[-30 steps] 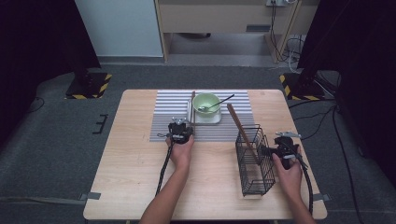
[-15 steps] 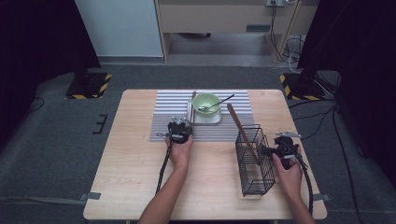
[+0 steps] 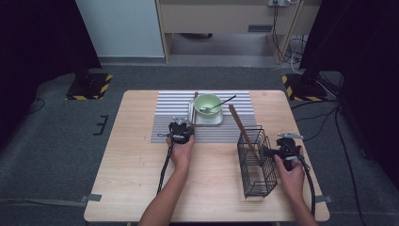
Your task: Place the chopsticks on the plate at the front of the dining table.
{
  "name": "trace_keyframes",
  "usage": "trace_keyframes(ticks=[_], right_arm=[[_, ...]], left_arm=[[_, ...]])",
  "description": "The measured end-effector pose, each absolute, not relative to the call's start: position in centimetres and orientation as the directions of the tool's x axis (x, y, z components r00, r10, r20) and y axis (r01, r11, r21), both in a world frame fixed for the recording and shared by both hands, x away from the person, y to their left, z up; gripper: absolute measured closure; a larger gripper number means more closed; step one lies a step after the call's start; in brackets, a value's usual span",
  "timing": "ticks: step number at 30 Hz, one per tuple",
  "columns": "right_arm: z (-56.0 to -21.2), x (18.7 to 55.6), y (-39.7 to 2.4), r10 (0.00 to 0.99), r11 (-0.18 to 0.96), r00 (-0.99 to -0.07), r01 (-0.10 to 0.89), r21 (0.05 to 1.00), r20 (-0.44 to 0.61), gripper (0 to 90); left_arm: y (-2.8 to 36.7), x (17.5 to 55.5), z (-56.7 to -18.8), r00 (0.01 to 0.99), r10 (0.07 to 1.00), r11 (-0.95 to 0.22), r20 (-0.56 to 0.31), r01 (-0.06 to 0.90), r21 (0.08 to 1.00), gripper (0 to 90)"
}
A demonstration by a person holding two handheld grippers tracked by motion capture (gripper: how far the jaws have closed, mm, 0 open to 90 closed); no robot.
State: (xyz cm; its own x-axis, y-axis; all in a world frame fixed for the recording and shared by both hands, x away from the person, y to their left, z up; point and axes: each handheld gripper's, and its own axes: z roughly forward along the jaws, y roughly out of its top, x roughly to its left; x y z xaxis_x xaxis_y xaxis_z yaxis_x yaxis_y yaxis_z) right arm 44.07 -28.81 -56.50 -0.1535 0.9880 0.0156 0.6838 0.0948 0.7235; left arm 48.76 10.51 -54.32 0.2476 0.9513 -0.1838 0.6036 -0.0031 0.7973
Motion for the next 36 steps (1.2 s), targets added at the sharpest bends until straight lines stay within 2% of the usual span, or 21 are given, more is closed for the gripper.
trace_keyframes(ticks=[17, 20, 36], right_arm=[[-56.5, 44.07, -28.81, 0.988, 0.095, -0.154, 0.684, 0.724, 0.016, 0.7], [-56.5, 44.07, -28.81, 0.988, 0.095, -0.153, 0.684, 0.724, 0.016, 0.7], [-56.5, 44.07, -28.8, 0.988, 0.094, -0.153, 0.684, 0.723, 0.016, 0.7]], left_arm=[[10.2, 48.7, -54.52, 0.257, 0.948, -0.005, -0.19, 0.605, 0.796, 80.9], [10.13, 48.61, -54.59, 0.249, 0.945, 0.018, -0.214, 0.612, 0.791, 80.9], [10.12, 48.73, -54.64, 0.262, 0.945, -0.002, -0.197, 0.606, 0.796, 80.3]])
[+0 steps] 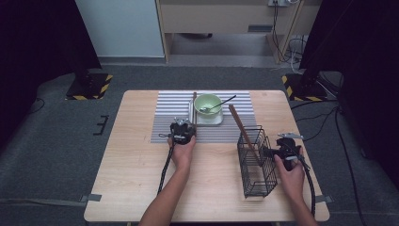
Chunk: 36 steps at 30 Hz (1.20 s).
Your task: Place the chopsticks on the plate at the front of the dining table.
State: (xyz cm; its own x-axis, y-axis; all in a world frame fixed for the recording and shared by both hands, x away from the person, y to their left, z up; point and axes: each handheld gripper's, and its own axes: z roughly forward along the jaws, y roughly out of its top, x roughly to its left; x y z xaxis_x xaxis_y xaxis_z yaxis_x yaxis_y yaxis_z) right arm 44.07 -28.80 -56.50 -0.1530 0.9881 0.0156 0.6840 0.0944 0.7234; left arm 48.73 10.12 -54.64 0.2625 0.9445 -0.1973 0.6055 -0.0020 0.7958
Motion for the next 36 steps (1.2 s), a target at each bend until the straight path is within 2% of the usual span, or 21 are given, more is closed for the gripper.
trace_keyframes(ticks=[15, 19, 25, 27, 36], right_arm=[[-56.5, 44.1, -28.8, 0.988, 0.093, -0.152, 0.684, 0.723, 0.016, 0.7], [-56.5, 44.1, -28.8, 0.988, 0.093, -0.152, 0.684, 0.723, 0.016, 0.7], [-56.5, 44.1, -28.8, 0.988, 0.093, -0.152, 0.684, 0.723, 0.016, 0.7], [-56.5, 44.1, -28.8, 0.988, 0.094, -0.152, 0.684, 0.723, 0.016, 0.7], [-56.5, 44.1, -28.8, 0.988, 0.094, -0.153, 0.684, 0.723, 0.016, 0.7]], left_arm=[[10.4, 48.0, -53.6, 0.27, 0.943, 0.002, -0.194, 0.577, 0.817, 72.0], [10.1, 47.5, -53.0, 0.278, 0.945, -0.007, -0.175, 0.55, 0.835, 65.5], [9.9, 47.5, -53.1, 0.271, 0.951, -0.027, -0.15, 0.555, 0.831, 47.0], [9.8, 47.6, -53.3, 0.273, 0.951, -0.035, -0.144, 0.558, 0.829, 43.4], [8.8, 47.8, -54.1, 0.291, 0.953, -0.099, -0.083, 0.558, 0.824, 40.6]])
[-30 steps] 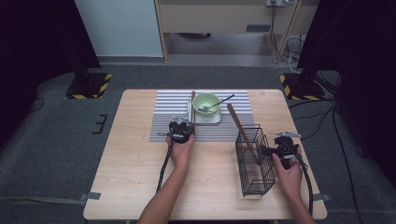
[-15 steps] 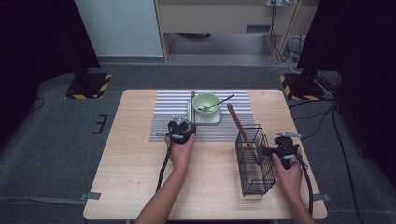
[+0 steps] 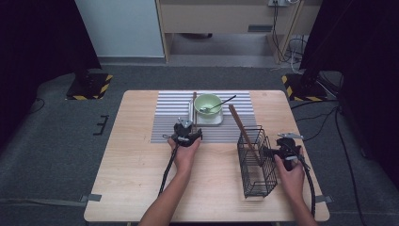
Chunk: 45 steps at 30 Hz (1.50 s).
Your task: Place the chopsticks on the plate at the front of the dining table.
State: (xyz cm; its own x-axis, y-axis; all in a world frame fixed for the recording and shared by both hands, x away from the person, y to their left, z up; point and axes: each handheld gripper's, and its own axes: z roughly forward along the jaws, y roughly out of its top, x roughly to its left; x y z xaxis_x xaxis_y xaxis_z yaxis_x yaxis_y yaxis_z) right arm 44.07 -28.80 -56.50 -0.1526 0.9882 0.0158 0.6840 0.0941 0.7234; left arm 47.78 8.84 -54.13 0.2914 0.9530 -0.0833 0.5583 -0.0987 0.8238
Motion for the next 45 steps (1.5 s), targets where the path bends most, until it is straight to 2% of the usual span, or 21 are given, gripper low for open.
trace_keyframes(ticks=[12, 31, 45], right_arm=[[-56.5, 44.07, -28.8, 0.988, 0.094, -0.153, 0.684, 0.723, 0.016, 0.7], [-56.49, 44.07, -28.79, 0.988, 0.093, -0.152, 0.684, 0.723, 0.016, 0.7], [-56.5, 44.07, -28.8, 0.988, 0.095, -0.153, 0.684, 0.723, 0.016, 0.7]], left_arm=[[8.39, 47.97, -54.77, 0.308, 0.948, -0.118, -0.076, 0.564, 0.817, 50.0], [8.34, 48.01, -54.97, 0.311, 0.948, -0.129, -0.064, 0.563, 0.817, 57.1], [8.38, 47.98, -54.86, 0.329, 0.942, -0.138, -0.063, 0.552, 0.823, 71.1]])
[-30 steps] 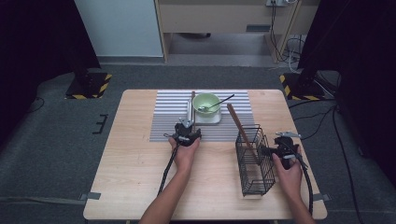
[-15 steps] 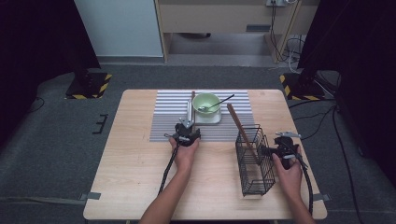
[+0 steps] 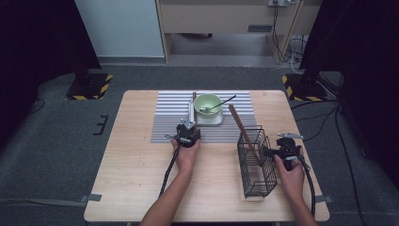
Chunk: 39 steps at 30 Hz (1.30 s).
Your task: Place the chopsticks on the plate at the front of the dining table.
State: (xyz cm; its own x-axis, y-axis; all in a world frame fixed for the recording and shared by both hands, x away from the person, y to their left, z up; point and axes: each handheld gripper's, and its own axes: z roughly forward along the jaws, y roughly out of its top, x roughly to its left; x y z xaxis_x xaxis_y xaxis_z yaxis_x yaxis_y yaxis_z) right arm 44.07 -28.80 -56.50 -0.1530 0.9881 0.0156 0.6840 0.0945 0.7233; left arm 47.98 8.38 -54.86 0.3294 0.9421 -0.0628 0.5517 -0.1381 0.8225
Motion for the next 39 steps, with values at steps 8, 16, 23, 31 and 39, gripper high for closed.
trace_keyframes(ticks=[8, 16, 23, 31, 39], right_arm=[[-56.5, 44.1, -28.8, 0.988, 0.094, -0.153, 0.684, 0.723, 0.016, 0.7], [-56.5, 44.1, -28.8, 0.988, 0.094, -0.153, 0.684, 0.724, 0.016, 0.7], [-56.5, 44.1, -28.8, 0.988, 0.095, -0.153, 0.684, 0.723, 0.016, 0.7], [-56.5, 44.1, -28.8, 0.988, 0.093, -0.152, 0.684, 0.723, 0.016, 0.7], [-56.5, 44.1, -28.8, 0.988, 0.095, -0.153, 0.684, 0.724, 0.015, 0.7]], left_arm=[[8.6, 48.0, -54.8, 0.332, 0.941, -0.136, -0.066, 0.549, 0.825, 72.6], [8.8, 48.1, -54.9, 0.329, 0.942, -0.133, -0.074, 0.565, 0.814, 61.2], [9.1, 47.8, -54.4, 0.32, 0.946, -0.141, -0.055, 0.557, 0.818, 45.4], [9.3, 47.3, -53.2, 0.35, 0.934, -0.14, -0.075, 0.549, 0.824, 33.2], [9.5, 46.6, -52.1, 0.413, 0.907, -0.175, -0.078, 0.54, 0.823, 24.4]])
